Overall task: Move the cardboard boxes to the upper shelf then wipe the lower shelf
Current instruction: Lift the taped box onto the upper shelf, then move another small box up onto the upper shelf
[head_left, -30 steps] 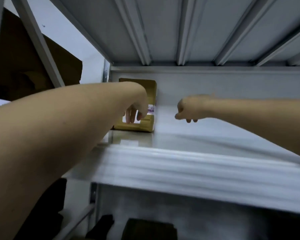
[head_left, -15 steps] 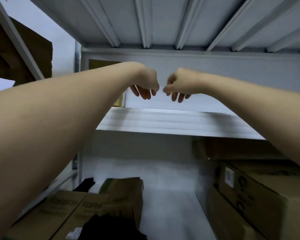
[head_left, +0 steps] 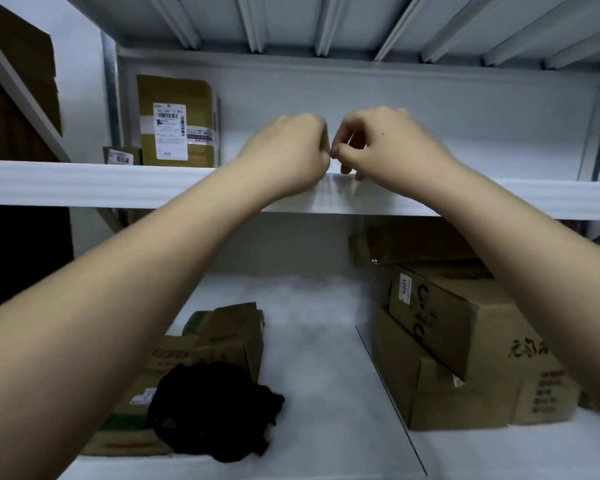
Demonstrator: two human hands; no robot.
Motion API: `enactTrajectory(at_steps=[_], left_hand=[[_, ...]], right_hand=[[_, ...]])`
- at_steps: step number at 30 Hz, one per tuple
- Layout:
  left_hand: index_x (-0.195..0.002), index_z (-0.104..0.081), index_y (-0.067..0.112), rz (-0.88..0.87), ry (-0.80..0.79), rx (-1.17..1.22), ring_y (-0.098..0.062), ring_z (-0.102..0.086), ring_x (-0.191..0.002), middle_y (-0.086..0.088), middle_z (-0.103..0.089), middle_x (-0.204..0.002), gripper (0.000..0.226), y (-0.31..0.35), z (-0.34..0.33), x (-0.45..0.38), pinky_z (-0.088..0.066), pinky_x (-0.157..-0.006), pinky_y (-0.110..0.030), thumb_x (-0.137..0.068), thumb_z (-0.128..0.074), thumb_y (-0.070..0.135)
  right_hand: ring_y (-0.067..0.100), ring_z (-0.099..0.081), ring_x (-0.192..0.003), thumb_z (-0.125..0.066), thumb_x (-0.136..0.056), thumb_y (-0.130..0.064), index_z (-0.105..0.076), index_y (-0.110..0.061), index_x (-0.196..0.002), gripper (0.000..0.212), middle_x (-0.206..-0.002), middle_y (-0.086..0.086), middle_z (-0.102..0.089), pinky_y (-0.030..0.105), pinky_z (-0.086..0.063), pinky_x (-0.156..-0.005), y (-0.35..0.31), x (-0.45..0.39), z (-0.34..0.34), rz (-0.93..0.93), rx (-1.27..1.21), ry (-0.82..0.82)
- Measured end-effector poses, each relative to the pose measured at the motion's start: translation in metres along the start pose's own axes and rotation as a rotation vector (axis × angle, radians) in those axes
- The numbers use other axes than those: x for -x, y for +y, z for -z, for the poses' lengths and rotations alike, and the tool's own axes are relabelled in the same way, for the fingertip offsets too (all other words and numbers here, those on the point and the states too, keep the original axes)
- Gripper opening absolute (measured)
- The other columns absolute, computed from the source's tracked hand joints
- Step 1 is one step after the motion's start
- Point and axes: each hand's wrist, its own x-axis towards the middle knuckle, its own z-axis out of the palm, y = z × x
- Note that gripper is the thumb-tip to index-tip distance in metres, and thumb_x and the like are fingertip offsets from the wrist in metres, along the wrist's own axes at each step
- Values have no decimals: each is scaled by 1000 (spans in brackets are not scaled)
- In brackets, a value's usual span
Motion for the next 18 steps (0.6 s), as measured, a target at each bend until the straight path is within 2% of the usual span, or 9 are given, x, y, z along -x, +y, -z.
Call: enactTrajectory(at_steps=[2,5,8,13,18], left_hand=[[-103,-59,20,-32,57,18,-28,-56,-100,-4,-66,-104,20,2,-3,17,-39,-71,-31,-91,-43,23],[-102,-58,19,-80,146,79,-27,-56,-96,-2,-64,-101,18,1,-11,42,-38,-69,-31,-90,-44,22],[-102,-56,17,-110,175,143,-25,-56,-92,-2,-61,-98,16,-4,-26,67,-41,-69,-33,-90,-46,21],[-101,-55,20,-99,82,183,-25,-58,-92,0,-61,-99,13,-22,-62,98,-48,-75,-40,-90,-49,22],[-96,-55,21,-9,-32,190,-23,-57,-89,1,-59,-95,10,-41,-102,112,-44,-69,-34,-89,-48,21]], right_hand=[[19,-61,-87,-50,-87,-31,-63,-28,-87,14,-85,-9,-68,33,-49,-73,-3,20,0,3,23,80],[18,-58,-82,-50,-88,-35,-61,-30,-91,13,-84,-12,-65,30,-36,-63,-7,48,-8,9,57,170],[17,-61,-83,-51,-89,-35,-59,-29,-92,11,-86,-12,-65,30,-41,-64,-7,69,-25,24,25,172],[19,-62,-87,-53,-88,-37,-60,-28,-96,14,-91,-9,-66,29,-38,-61,-1,94,-67,55,64,110],[18,-62,-86,-52,-88,-36,-59,-30,-94,11,-92,-10,-65,29,-42,-62,5,105,-110,-19,68,-24]])
